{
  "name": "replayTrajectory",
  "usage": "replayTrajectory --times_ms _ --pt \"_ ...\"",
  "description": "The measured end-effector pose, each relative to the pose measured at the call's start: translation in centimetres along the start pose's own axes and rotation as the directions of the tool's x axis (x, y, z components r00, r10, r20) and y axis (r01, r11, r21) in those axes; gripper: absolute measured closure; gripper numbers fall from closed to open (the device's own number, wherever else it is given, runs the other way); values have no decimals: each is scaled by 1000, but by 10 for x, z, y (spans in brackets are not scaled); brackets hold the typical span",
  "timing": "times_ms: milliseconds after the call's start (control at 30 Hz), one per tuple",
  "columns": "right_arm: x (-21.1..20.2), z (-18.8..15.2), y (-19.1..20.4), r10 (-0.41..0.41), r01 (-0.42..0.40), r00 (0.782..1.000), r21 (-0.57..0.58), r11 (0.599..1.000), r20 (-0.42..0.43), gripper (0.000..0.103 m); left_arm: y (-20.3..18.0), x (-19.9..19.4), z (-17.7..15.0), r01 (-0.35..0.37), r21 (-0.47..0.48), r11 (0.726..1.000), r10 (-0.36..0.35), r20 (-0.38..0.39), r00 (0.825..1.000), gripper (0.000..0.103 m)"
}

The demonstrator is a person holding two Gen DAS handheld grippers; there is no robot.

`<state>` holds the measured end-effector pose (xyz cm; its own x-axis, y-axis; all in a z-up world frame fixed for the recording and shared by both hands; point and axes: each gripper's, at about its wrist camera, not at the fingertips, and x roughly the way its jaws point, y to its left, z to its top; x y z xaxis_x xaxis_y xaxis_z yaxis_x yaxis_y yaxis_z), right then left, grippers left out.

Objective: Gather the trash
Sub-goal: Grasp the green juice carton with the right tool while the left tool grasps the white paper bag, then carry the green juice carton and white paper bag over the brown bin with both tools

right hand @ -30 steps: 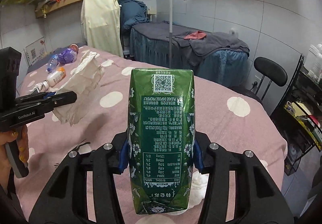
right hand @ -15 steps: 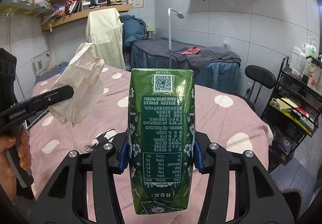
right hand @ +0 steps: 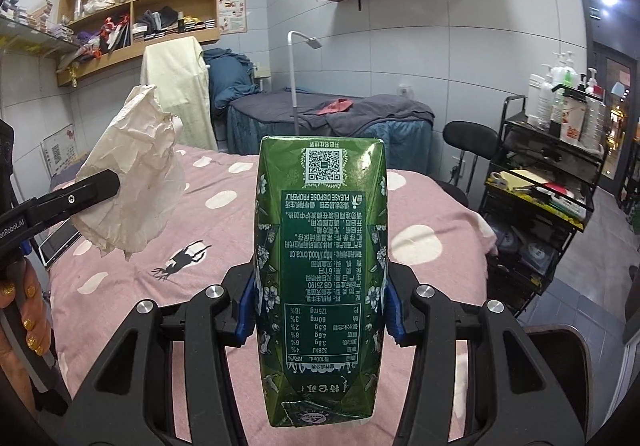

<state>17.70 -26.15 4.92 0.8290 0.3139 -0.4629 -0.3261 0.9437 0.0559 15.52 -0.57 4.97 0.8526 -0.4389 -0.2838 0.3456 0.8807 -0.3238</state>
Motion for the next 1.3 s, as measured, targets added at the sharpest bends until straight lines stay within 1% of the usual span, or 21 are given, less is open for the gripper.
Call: replayTrajectory --times_ms 133,233,367,567,633,767,867,933,1100,1267,1300 --pt "-11 -9 -10 -42 41 999 15 999 12 53 -10 2 -5 34 -12 999 -34 -1 999 80" --pt "-18 -16 -20 -67 67 998 34 997 15 53 -21 3 -9 46 -6 999 -46 3 999 80" --pt "-31 -26 -39 -113 112 993 62 992 18 53 -35 7 -14 84 -5 996 -84 -2 996 80" --pt "-47 -38 -74 -189 187 982 120 975 4 53 -58 17 -18 143 2 990 -143 -25 989 80" --pt "-52 -45 -87 -223 222 975 134 966 -7 53 -65 21 -20 160 8 987 -160 -32 987 80" --pt "-57 -59 -112 -310 312 950 139 940 -36 53 -77 28 -24 192 13 981 -191 -48 980 80" --pt "-55 -72 -133 -376 384 923 127 915 -81 53 -85 32 -25 214 9 977 -214 -58 975 80" --pt "-52 -80 -145 -399 410 911 131 902 -106 53 -90 35 -26 224 14 974 -223 -66 973 80" --pt "-37 -102 -171 -415 442 889 127 888 -193 53 -104 43 -31 254 32 967 -250 -88 964 80" --pt "-17 -126 -186 -423 469 855 102 877 -301 53 -115 50 -34 273 52 961 -266 -113 957 80" --pt "-12 -131 -189 -420 474 845 98 875 -331 53 -116 52 -35 275 53 960 -268 -118 956 80"
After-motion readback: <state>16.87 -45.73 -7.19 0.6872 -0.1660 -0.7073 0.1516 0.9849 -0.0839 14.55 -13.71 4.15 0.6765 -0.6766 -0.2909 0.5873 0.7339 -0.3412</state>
